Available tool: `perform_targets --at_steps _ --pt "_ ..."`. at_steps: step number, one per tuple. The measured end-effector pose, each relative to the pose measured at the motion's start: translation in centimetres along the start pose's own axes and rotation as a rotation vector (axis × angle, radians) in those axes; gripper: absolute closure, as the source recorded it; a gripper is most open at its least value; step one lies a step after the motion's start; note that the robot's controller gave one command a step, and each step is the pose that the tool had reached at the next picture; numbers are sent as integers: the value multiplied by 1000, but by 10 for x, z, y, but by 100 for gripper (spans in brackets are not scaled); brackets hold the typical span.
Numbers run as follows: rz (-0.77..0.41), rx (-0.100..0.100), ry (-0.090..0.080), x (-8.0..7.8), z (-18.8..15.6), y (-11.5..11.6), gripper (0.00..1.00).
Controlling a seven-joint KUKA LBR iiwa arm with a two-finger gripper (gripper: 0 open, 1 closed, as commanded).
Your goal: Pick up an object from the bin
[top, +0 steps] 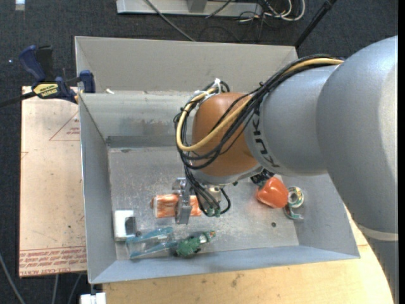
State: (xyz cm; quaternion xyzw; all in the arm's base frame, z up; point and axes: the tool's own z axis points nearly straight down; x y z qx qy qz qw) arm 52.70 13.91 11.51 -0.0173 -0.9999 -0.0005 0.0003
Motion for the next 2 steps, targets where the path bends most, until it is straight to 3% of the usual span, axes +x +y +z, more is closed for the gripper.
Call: perform_targets --at_steps 2 --pt "0 0 -1 0 -26 0 100"
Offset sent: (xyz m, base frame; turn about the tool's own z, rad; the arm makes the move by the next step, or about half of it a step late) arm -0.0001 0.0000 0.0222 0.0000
